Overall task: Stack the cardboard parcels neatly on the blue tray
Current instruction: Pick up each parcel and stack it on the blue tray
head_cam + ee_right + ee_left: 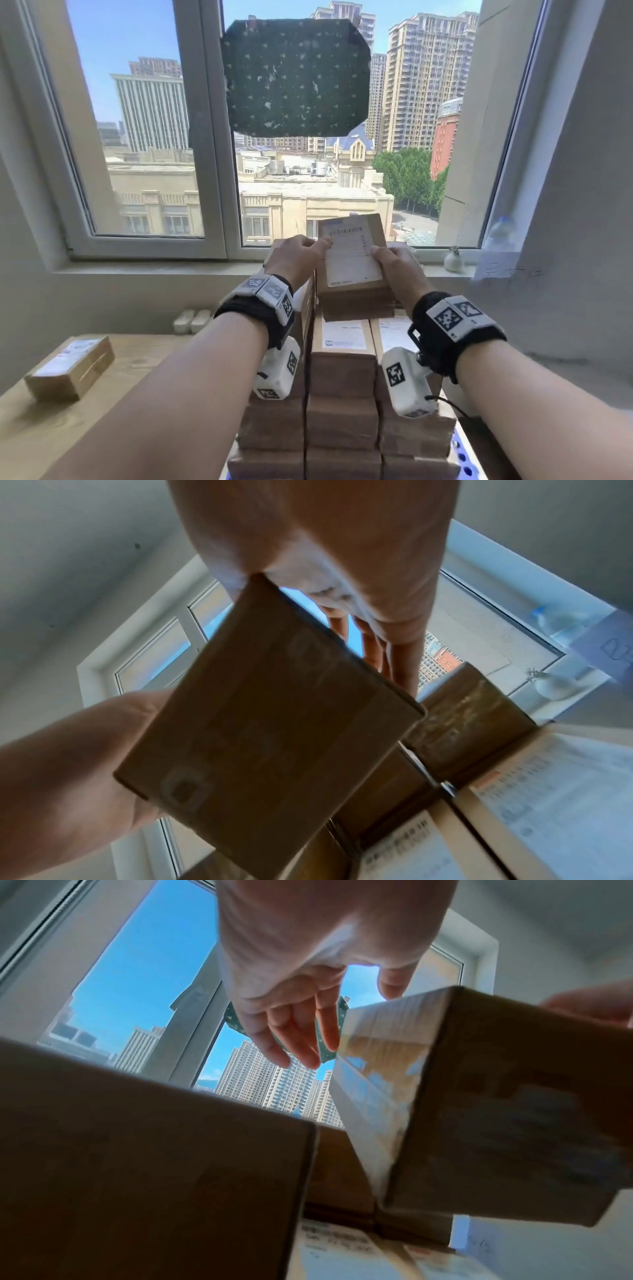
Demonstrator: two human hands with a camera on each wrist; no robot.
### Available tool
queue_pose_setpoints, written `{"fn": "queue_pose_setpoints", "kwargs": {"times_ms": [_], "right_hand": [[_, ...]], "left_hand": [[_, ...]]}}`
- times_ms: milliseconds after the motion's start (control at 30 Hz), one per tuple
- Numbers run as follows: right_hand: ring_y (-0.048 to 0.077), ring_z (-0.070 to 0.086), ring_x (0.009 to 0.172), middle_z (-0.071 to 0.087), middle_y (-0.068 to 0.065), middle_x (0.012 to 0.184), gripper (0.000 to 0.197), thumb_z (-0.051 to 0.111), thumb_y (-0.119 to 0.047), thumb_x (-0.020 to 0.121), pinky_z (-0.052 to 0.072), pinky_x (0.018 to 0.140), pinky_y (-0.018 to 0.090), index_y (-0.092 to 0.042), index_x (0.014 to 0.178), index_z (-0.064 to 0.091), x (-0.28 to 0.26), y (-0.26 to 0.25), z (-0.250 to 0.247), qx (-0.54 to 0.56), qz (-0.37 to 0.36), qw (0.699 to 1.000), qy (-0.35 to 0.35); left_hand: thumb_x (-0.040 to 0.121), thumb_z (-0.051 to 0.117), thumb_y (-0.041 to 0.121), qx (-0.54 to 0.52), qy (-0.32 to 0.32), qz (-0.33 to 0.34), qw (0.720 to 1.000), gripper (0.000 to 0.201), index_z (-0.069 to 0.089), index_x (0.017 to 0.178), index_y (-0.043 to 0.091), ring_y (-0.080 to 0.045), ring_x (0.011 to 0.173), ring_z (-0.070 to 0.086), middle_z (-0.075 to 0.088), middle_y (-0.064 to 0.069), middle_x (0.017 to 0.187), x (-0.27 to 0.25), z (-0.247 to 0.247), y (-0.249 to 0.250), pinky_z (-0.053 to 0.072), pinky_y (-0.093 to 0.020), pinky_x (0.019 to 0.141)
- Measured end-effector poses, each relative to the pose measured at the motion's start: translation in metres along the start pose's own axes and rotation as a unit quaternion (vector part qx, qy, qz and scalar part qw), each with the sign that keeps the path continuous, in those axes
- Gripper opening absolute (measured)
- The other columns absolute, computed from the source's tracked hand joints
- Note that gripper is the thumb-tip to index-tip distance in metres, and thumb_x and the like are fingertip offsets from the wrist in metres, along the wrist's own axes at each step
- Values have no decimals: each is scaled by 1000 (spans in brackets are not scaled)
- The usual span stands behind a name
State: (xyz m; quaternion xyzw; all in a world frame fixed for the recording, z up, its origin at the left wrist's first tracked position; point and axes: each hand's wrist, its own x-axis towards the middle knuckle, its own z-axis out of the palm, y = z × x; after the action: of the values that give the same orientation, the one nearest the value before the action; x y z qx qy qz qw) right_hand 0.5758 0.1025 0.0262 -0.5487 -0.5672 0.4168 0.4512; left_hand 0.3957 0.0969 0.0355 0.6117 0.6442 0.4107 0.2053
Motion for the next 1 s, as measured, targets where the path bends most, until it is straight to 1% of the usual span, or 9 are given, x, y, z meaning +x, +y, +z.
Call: {"fn": "queue_pose_setpoints", "kwargs": {"times_ms": [100,233,333,467,567,667,767,867,1000], "right_hand": [[26,61,102,62,7,113,64,48,-58,78,49,96,47,-17,127,49,-1,13,3,-18,54,998,-13],[29,61,106,62,6,114,64,51,-59,75,47,100,50,-16,123,50,4,25,12,-28,106,994,-11],[30,60,108,61,9,117,50,51,-51,89,47,101,48,-14,122,47,7,29,17,-35,127,991,-10],[34,59,111,62,12,122,74,48,-55,74,45,103,49,-10,133,50,14,37,25,-47,143,989,-10],[36,60,110,62,14,124,80,46,-57,70,47,102,50,-8,134,51,17,40,28,-58,158,986,-15],[35,63,105,63,14,119,63,47,-48,86,50,99,49,-6,132,52,13,38,28,-50,159,986,-23],[36,64,102,63,15,117,52,44,-41,90,55,91,52,-6,128,52,13,37,27,-50,165,985,-28],[36,63,102,63,15,115,50,44,-40,87,56,89,53,-7,124,53,14,37,29,-63,163,984,-38],[35,61,110,63,14,120,67,42,-46,74,49,100,51,-6,126,53,18,39,29,-100,140,985,-25]], "left_hand": [[97,48,44,49,-14,1,999,43,59,128,16,-17,105,59,65,-1,124,-5,7,-6,45,-32,87],[96,53,34,109,-38,-8,993,43,54,137,20,-16,110,58,61,0,134,-11,10,-11,40,-25,87],[95,54,35,131,-51,-25,990,45,54,138,22,-21,115,58,61,-3,134,-10,13,-18,43,-29,92],[94,55,35,136,-66,-43,988,48,53,139,22,-21,122,56,59,-2,137,-6,16,-26,43,-32,102],[91,55,38,147,-66,-46,986,50,52,140,25,-21,125,54,58,0,139,-5,19,-29,42,-35,106],[90,54,39,163,-64,-42,984,47,56,136,28,-23,125,53,59,-1,137,-6,21,-30,42,-39,107],[89,53,39,164,-66,-33,984,43,59,131,28,-23,124,53,61,-1,134,-8,22,-31,42,-41,107],[88,55,39,158,-58,-32,985,45,59,131,27,-21,124,54,62,0,133,-11,22,-31,42,-40,107],[87,56,37,147,-56,-37,987,47,58,133,25,-20,124,54,62,1,133,-13,21,-29,41,-40,107]]}}
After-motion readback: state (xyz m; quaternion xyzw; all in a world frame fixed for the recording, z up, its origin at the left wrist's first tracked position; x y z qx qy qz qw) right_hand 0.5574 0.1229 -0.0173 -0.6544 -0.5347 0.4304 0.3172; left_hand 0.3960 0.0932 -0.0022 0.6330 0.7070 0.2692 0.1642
